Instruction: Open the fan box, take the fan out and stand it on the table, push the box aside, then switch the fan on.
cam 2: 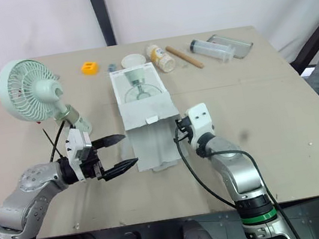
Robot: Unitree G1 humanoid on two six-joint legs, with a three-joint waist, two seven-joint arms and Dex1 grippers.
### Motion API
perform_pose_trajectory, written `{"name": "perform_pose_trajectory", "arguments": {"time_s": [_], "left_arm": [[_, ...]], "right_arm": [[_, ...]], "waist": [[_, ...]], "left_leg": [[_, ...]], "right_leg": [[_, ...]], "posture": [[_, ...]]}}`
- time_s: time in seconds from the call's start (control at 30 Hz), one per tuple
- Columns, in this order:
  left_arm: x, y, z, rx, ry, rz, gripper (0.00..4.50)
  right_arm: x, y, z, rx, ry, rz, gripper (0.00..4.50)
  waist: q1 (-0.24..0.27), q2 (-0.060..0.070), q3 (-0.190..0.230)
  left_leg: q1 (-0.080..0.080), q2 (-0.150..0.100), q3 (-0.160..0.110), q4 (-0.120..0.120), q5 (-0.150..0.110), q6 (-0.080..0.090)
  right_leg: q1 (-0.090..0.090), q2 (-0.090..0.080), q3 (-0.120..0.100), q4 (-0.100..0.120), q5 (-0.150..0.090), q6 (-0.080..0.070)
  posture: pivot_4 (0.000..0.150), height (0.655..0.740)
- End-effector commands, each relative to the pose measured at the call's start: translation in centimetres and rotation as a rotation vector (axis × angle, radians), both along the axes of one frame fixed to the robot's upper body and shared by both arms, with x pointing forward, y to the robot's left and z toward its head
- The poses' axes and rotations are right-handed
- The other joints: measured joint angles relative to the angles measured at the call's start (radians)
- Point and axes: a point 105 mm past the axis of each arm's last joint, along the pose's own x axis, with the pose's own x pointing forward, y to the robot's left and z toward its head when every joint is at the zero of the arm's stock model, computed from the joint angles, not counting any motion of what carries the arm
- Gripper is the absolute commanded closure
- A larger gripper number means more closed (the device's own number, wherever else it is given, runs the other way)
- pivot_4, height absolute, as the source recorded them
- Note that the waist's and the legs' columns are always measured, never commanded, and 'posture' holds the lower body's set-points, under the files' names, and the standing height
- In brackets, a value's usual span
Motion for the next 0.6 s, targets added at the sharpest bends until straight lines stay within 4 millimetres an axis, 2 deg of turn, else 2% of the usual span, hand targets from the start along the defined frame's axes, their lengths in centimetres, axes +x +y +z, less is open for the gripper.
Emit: {"name": "perform_pose_trajectory", "arguments": {"time_s": [0.03,0.2,0.33,0.5,0.6], "left_arm": [[-0.3,-0.4,0.5,-0.007,-0.039,-0.016,0.0],[-0.3,-0.6,0.4,-0.007,-0.04,-0.028,0.0],[-0.3,-0.7,0.3,-0.01,-0.039,-0.039,0.0],[-0.3,-0.8,0.4,-0.026,-0.043,-0.066,0.0],[-0.2,-1.0,0.7,-0.042,-0.06,-0.082,0.0]], "right_arm": [[0.1,-0.2,1.1,0.003,-0.049,-0.006,4.47],[0.1,-0.9,1.3,-0.008,-0.059,-0.026,4.47],[-0.1,-2.4,1.7,-0.005,-0.08,-0.09,4.47],[-1.3,-6.6,2.6,0.02,-0.11,-0.288,4.47],[-2.1,-9.8,2.8,0.027,-0.116,-0.461,4.47]], "waist": [[0.0,0.0,0.0],[0.0,0.0,0.0],[0.0,0.0,0.0],[0.002,0.0,0.0],[0.002,0.0,0.0]], "left_leg": [[0.0,0.0,0.0,0.0,0.0,0.0],[0.0,0.0,0.0,0.0,0.0,0.0],[0.0,0.0,0.0,0.0,0.0,0.0],[0.0,0.0,0.0,0.0,0.0,0.0],[0.0,0.0,0.0,0.0,0.0,0.0]], "right_leg": [[0.0,0.0,0.0,0.0,0.0,0.0],[0.0,0.0,0.0,0.0,0.0,0.0],[0.0,0.0,0.0,0.0,0.0,0.0],[0.0,0.0,0.0,0.0,0.0,0.0],[0.0,0.0,0.0,0.0,0.0,0.0]], "posture": [[0.15,0.74],[0.15,0.74],[0.15,0.74],[0.15,0.74],[0.15,0.74]]}}
